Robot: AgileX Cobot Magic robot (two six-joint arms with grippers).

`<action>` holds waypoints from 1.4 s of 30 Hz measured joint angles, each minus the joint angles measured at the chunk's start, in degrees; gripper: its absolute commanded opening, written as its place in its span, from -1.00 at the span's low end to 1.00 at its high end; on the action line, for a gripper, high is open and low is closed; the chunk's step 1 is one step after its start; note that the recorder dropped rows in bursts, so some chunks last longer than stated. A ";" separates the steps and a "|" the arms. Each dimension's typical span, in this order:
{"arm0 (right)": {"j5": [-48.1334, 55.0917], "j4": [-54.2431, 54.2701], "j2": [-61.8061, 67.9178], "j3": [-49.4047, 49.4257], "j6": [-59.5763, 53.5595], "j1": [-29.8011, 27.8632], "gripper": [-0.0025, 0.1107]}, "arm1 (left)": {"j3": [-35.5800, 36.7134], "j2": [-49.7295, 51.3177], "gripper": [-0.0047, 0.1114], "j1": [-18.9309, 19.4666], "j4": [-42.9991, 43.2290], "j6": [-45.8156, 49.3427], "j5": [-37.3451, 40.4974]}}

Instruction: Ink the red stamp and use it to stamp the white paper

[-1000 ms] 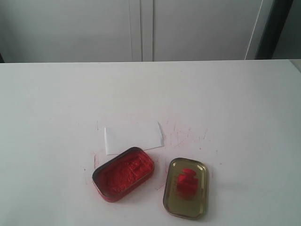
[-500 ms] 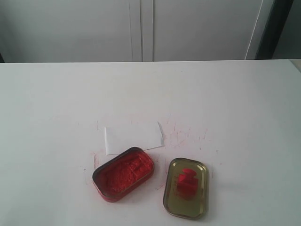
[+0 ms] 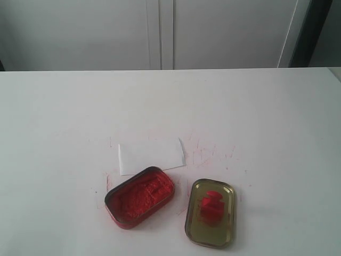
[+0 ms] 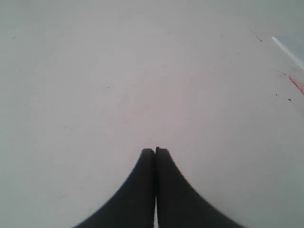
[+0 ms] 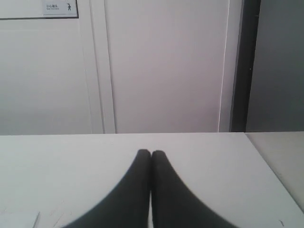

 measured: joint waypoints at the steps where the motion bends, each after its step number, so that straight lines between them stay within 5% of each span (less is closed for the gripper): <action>1: 0.46 0.00 1.54 -0.89 0.00 0.00 -0.96 | 0.00 0.00 -0.92 0.00 0.00 0.00 0.00; 42: 31.23 0.97 55.05 -24.94 -5.04 0.00 -0.96 | 0.00 0.00 -0.92 0.00 0.00 0.00 0.00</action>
